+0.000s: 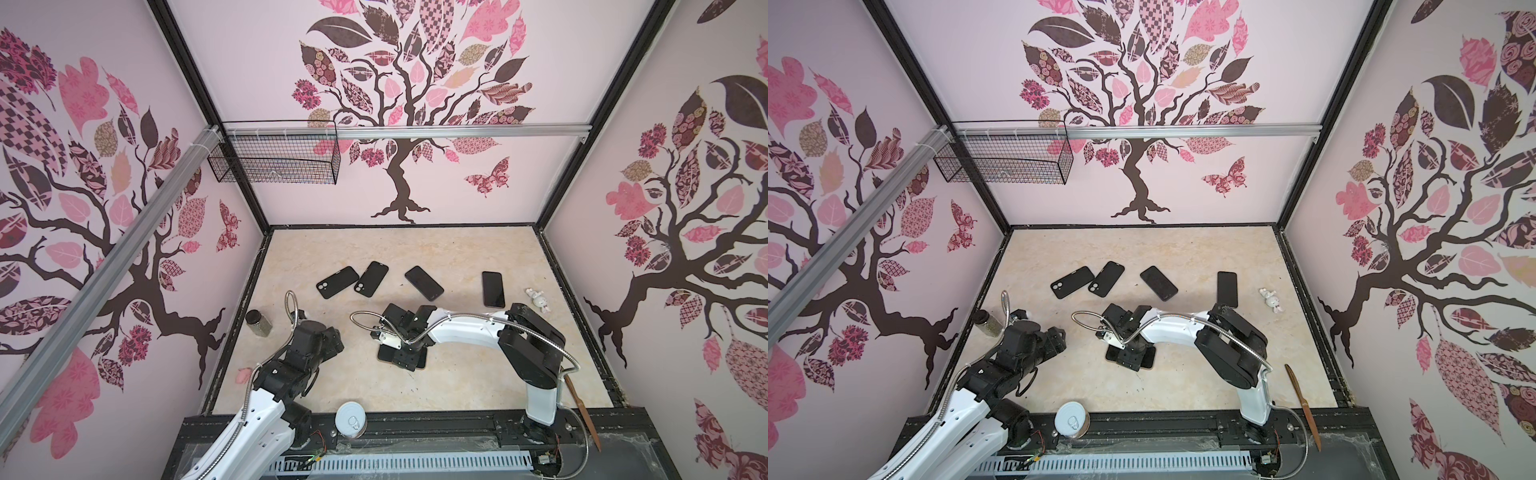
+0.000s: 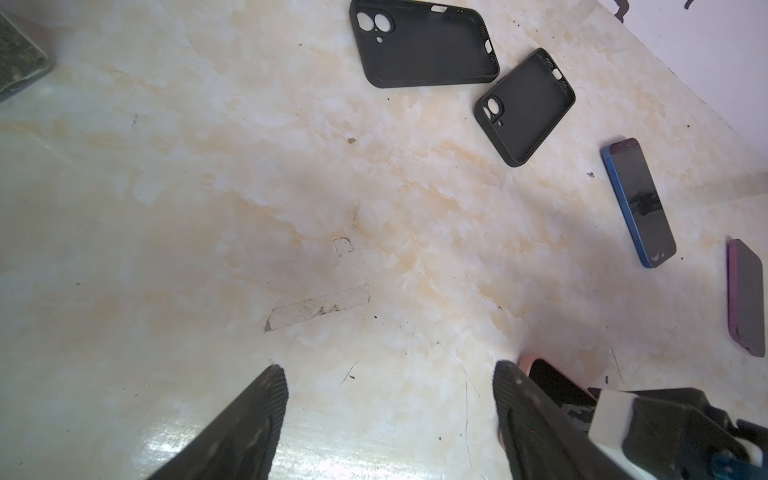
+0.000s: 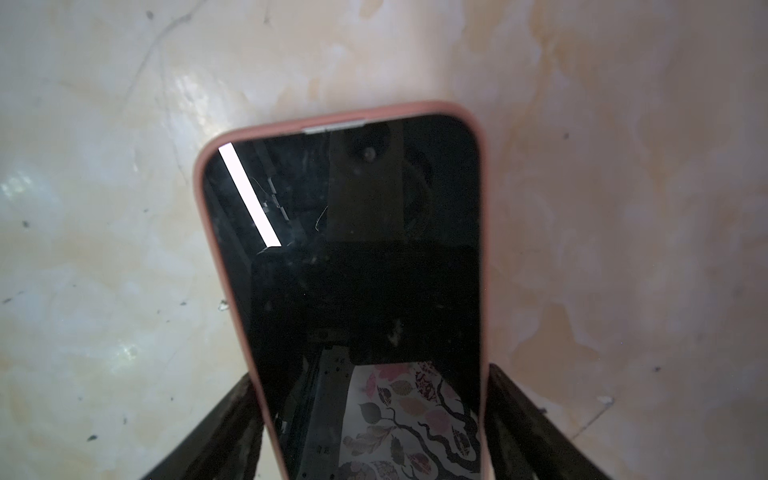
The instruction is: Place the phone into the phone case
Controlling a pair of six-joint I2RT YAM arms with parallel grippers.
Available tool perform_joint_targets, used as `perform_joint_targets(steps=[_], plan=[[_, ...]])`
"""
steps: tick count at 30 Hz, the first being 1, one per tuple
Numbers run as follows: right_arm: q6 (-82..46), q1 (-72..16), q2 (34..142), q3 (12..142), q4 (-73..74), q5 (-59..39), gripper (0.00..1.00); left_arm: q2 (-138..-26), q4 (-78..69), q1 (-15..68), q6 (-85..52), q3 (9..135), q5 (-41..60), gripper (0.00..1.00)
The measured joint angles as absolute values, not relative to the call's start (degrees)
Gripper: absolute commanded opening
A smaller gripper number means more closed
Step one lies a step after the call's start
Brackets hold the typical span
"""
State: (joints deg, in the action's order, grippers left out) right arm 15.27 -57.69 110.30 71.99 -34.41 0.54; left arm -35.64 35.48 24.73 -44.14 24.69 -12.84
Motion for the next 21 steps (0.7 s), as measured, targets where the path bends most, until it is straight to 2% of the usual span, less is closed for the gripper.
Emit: perform_joint_targets(steps=[3, 5, 7, 13, 21], plan=[[13.17, -57.60, 110.30, 71.81, -33.91, 0.51, 0.58, -35.51, 35.64, 24.73, -44.12, 24.69, -12.84, 0.81], [10.79, -57.17, 110.02, 71.13, -32.58, 0.36, 0.47, -35.48, 35.68, 24.73, -44.10, 24.69, -12.82, 0.81], [8.19, -56.27, 109.30, 69.87, -30.55, -0.14, 0.42, -35.51, 35.68, 24.73, -44.01, 24.69, -12.80, 0.81], [-0.36, -49.89, 103.72, 62.06, -22.79, -3.29, 0.34, -35.48, 35.64, 24.73, -43.55, 24.69, -11.84, 0.81], [-9.54, -39.09, 98.13, 57.32, -21.82, -2.42, 0.24, -35.42, 34.65, 24.73, -43.16, 24.69, -9.58, 0.81]])
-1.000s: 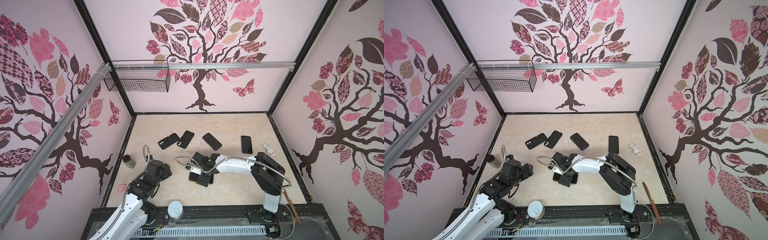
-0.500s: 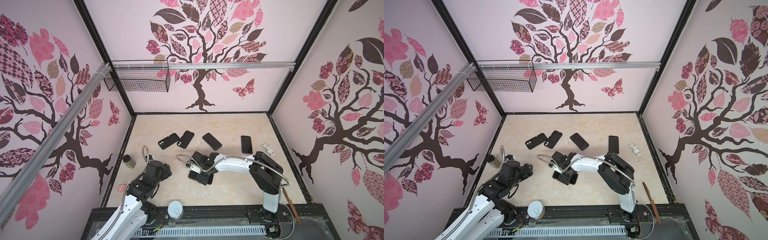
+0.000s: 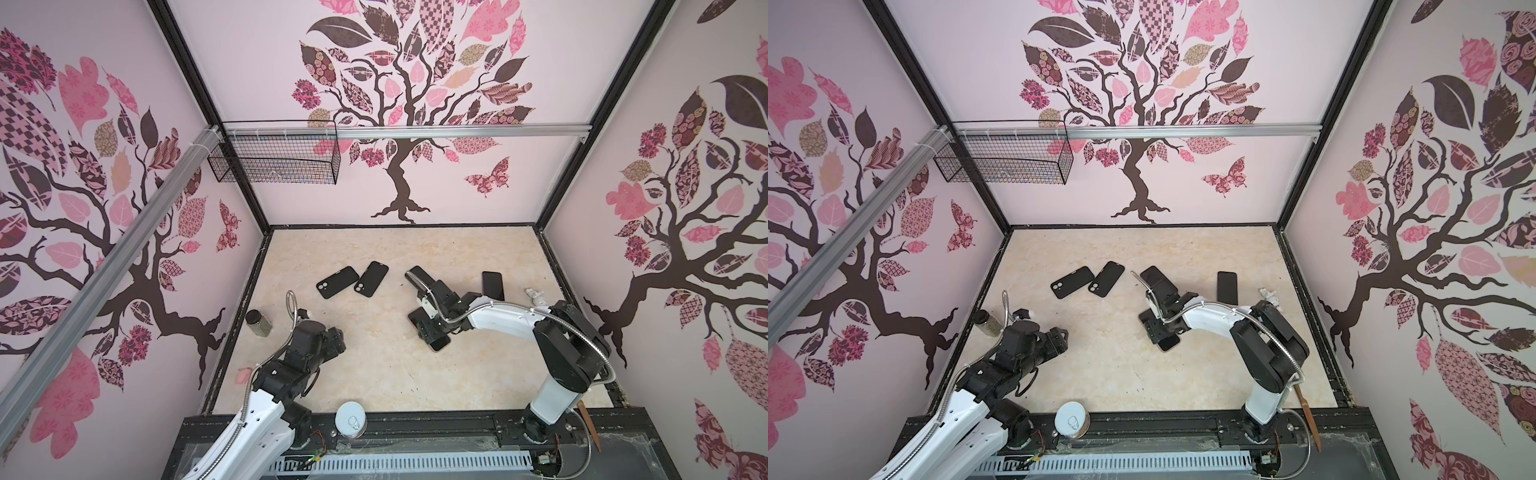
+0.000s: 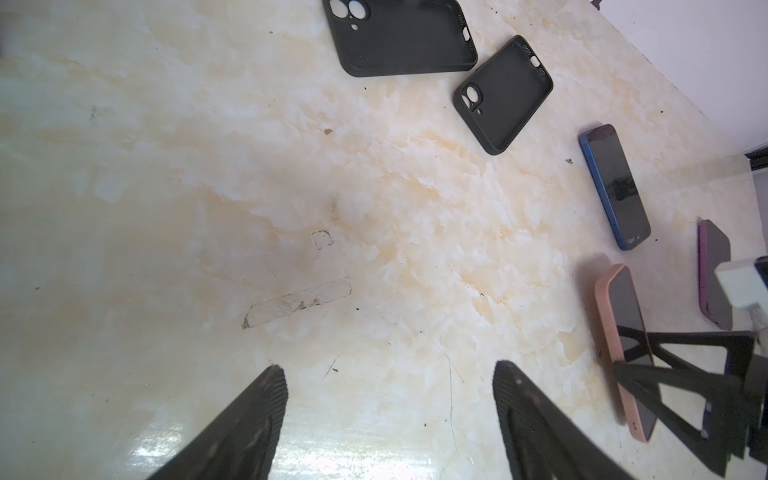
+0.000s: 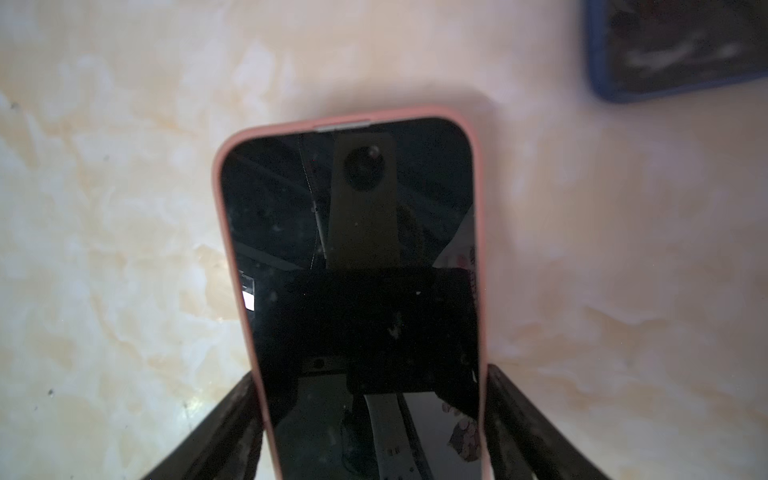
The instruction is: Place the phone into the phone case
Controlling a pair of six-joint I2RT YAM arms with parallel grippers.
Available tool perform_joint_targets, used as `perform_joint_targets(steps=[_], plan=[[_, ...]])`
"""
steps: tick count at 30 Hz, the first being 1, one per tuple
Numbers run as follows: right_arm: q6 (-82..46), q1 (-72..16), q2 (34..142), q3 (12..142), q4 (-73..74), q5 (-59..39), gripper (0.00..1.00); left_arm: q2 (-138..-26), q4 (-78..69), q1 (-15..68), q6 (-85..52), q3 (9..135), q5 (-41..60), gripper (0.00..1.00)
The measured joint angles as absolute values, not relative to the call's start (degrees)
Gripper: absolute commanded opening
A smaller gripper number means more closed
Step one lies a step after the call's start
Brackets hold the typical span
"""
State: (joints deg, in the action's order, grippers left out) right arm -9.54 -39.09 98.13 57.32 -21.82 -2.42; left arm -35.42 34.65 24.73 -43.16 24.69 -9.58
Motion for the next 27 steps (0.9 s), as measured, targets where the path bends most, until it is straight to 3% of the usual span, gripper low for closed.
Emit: perform_joint_targets(steps=[13, 27], plan=[[-15.46, -25.61, 98.83, 66.78, -23.33, 3.42, 0.24, -38.26, 31.73, 24.73, -41.98, 24.69, -4.67, 0.81], [-15.88, -17.43, 116.95, 89.01, -24.84, 4.99, 0.24, -39.53, 31.53, 24.73, -41.56, 24.71, -2.00, 0.81]])
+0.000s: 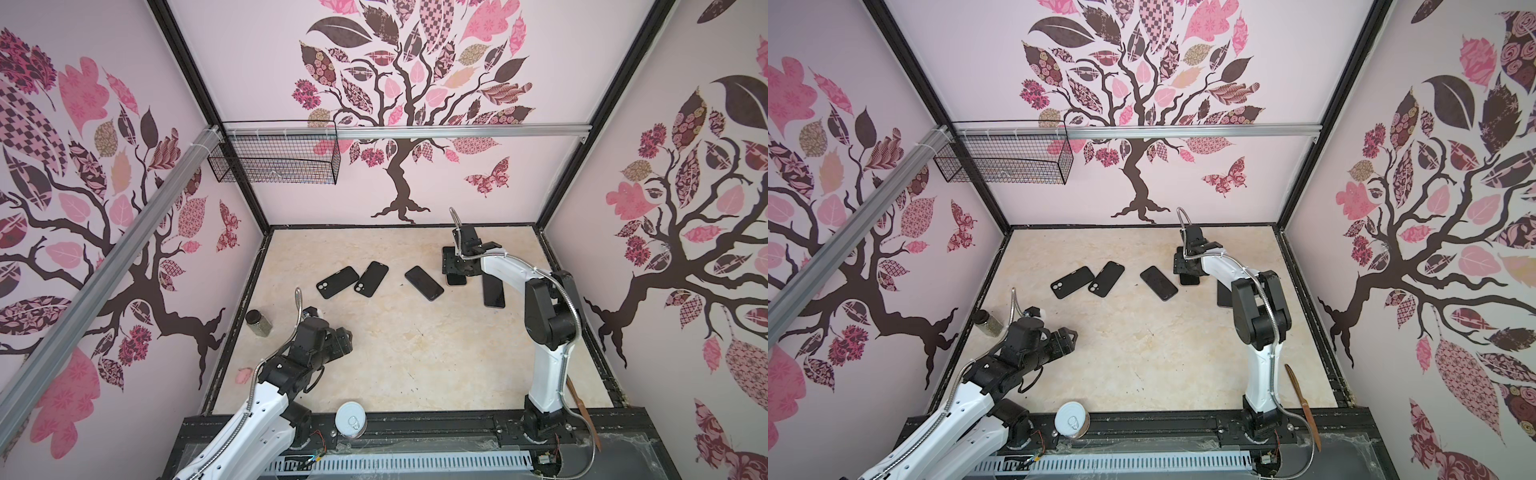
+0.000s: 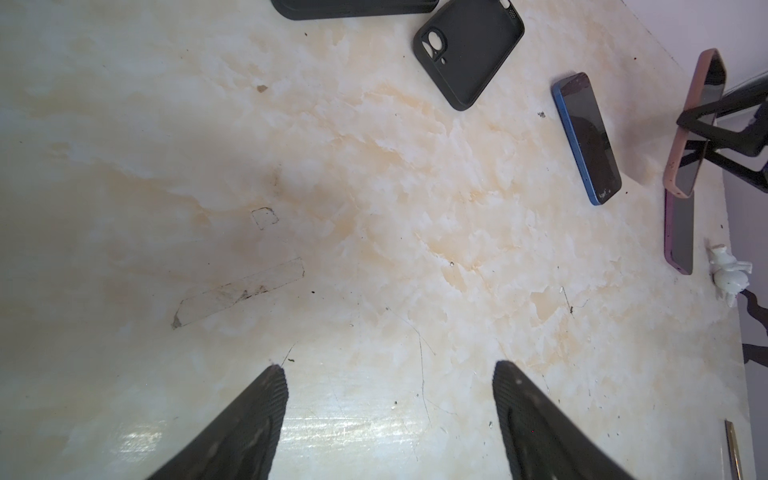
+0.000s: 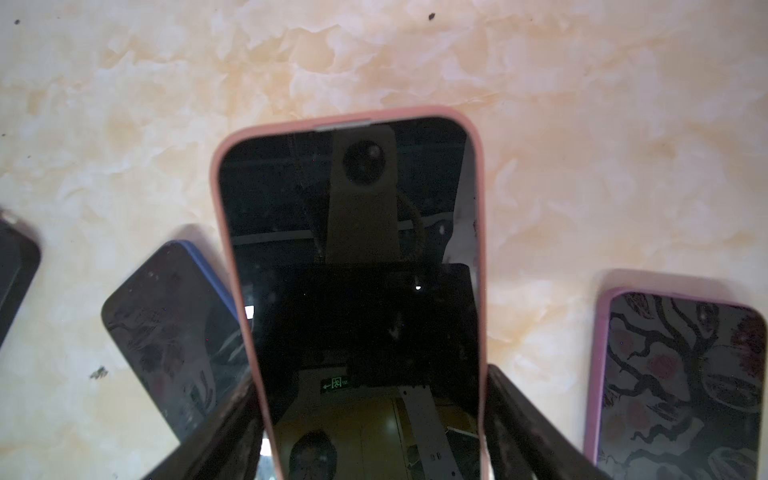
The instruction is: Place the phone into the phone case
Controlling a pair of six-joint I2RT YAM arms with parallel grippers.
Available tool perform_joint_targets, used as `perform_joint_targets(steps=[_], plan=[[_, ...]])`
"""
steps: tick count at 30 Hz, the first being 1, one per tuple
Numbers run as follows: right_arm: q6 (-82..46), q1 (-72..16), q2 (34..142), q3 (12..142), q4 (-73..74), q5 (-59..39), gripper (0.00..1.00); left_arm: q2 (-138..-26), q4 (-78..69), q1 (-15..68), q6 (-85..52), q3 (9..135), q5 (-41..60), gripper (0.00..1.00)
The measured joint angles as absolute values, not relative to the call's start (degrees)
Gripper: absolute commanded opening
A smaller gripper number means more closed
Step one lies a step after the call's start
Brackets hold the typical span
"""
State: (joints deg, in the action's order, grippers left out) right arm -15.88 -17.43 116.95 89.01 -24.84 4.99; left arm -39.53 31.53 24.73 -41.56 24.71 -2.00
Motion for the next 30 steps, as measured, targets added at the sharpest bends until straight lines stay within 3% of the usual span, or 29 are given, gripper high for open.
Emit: perform_joint_targets(steps=[18, 30], plan=[[-16.73, -15.05, 127.57, 96.49, -26.98, 5.15, 0.37, -39.46, 33.58, 24.73, -42.04, 25.12, -3.03, 0.81], [-18.22, -14.35, 127.98, 97.08, -27.05, 3.75, 0.73, -39.48, 35.22, 24.73, -42.72, 25.50, -4.47, 0.81]])
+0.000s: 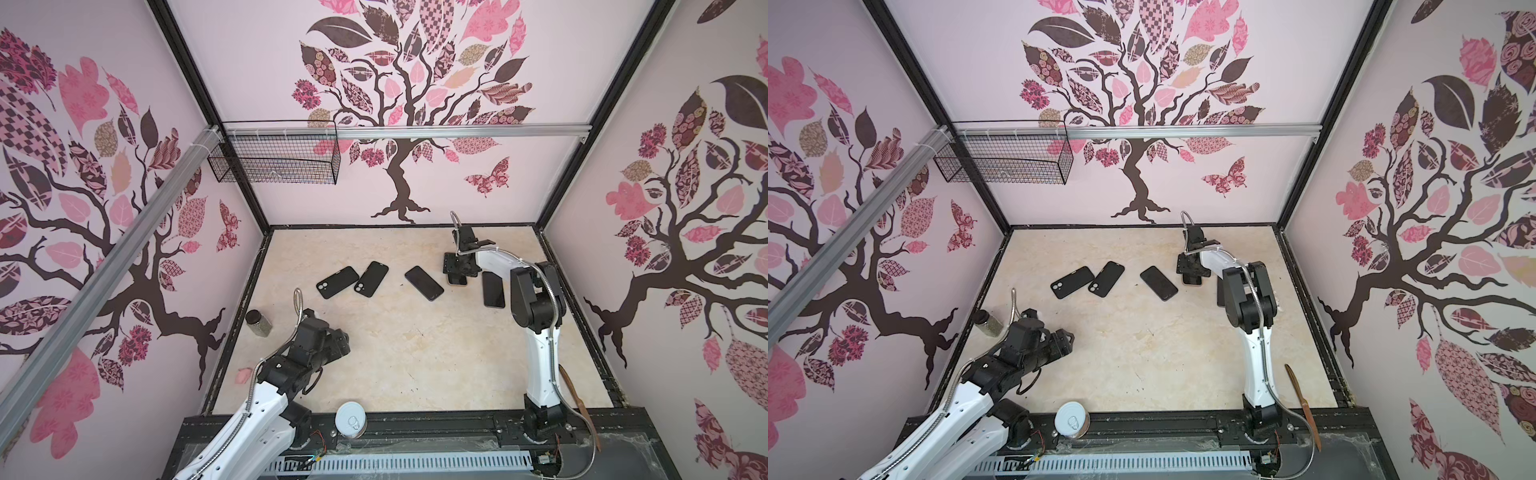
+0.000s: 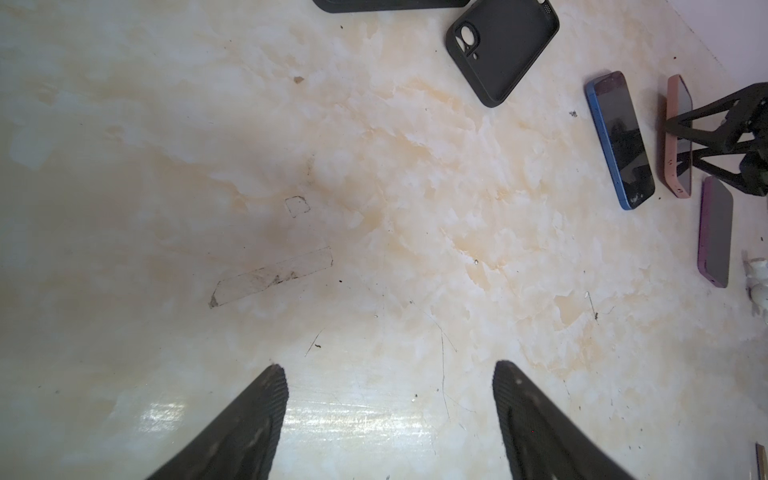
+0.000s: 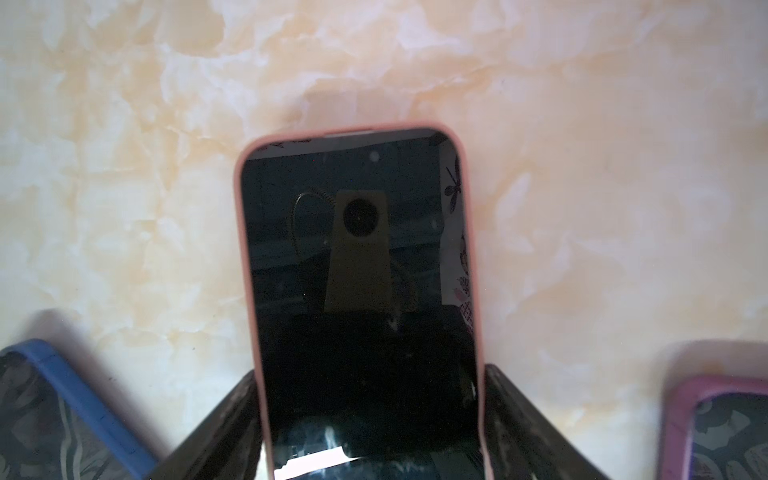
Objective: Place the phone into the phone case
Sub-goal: 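Lower the pink-cased phone flat onto the table and open the right gripper, then grasp the black phone case edge with the left gripper while right moves over phones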
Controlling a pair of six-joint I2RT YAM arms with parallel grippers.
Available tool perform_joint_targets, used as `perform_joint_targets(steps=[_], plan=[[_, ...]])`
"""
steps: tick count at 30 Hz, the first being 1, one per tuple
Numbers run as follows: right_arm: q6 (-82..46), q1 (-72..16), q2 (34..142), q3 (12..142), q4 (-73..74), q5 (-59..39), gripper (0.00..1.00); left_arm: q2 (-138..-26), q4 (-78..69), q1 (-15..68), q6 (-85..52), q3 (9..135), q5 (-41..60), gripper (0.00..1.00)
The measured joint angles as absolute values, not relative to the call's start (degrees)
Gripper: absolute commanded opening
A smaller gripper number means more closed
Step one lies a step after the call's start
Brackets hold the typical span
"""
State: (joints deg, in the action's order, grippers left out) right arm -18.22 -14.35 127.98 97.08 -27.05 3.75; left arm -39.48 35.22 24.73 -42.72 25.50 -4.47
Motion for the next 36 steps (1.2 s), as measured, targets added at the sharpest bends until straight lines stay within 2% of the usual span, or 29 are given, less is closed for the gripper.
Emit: perform_joint_targets(steps=[8, 19, 29, 36], plan=[[-18.72, -14.00, 127.61, 95.96, -25.10, 2.26, 0.99, -40.51, 35.24, 24.73, -43.29, 25.50, -4.69, 0.81], [-17.69, -13.30, 121.97, 87.59, -20.53, -0.54, 1.00, -44.14, 35.11, 24.73, -43.05, 28.05, -6.20, 0.81], [-14.35, -13.39, 100.82, 69.84, -15.40, -8.71, 1.00, -60.95, 29.17, 24.60, -41.76, 36.67, -7.49, 0.79], [-14.13, -15.22, 90.83, 57.65, -11.75, -11.49, 1.00, -75.07, 23.70, 24.14, -40.53, 43.53, -11.18, 0.77]])
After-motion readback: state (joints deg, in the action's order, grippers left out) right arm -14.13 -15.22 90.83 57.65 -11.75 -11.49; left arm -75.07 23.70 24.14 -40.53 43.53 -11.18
